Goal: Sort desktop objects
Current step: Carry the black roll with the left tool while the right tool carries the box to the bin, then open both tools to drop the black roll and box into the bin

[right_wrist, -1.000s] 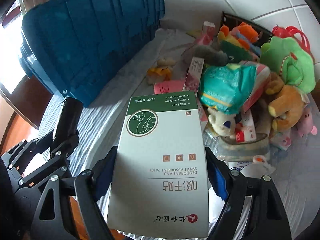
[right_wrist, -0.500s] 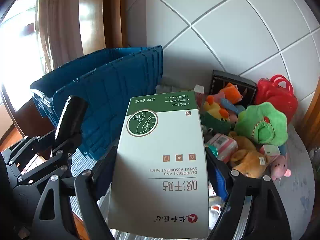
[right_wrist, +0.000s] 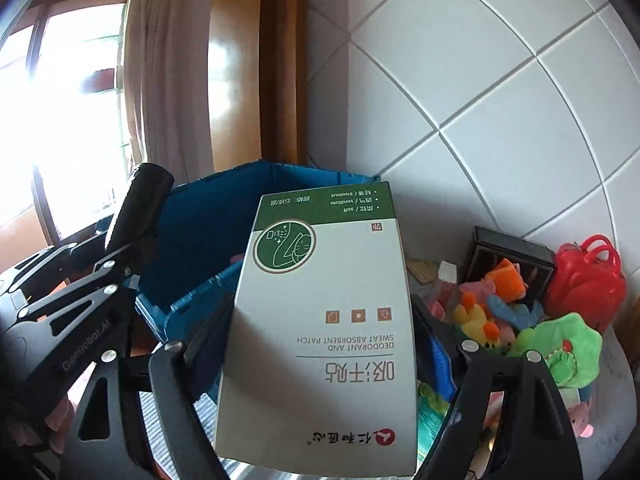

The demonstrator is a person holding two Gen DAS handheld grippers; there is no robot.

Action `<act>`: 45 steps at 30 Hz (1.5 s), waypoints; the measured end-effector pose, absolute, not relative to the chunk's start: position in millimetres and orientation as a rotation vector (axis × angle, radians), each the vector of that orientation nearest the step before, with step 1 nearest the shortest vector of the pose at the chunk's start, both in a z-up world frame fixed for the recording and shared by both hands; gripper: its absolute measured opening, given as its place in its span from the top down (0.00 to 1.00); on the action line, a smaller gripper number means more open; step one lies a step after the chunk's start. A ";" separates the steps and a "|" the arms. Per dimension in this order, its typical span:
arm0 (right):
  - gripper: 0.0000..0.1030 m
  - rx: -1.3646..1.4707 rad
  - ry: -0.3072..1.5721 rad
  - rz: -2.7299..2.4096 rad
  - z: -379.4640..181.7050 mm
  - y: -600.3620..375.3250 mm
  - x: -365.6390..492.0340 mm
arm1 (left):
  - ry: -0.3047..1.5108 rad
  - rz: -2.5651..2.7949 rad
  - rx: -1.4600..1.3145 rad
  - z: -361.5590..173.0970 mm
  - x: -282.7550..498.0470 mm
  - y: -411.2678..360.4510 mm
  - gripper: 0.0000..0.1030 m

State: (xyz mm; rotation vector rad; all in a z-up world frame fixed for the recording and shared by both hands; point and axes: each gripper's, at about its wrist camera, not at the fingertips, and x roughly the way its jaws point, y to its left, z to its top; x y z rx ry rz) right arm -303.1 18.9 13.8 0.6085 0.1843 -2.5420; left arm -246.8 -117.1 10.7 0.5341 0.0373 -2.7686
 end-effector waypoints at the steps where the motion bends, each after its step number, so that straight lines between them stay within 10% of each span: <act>1: 0.21 0.600 0.178 -2.537 16.3 4.2 -305.4 | 0.032 -2.759 0.521 14.3 -250.0 -131.9 0.67; 15: 0.21 0.716 0.176 -2.519 -0.4 -190.8 -343.9 | 0.026 -2.703 0.723 -11.7 -321.7 -327.2 0.67; 35: 0.21 0.908 0.213 -2.673 -28.6 -220.1 -396.1 | 0.017 -2.787 0.983 -61.7 -397.8 -352.7 0.66; 45: 0.20 0.933 0.215 -2.707 -28.9 -218.4 -404.0 | 0.003 -2.792 0.939 -57.0 -393.0 -354.7 0.37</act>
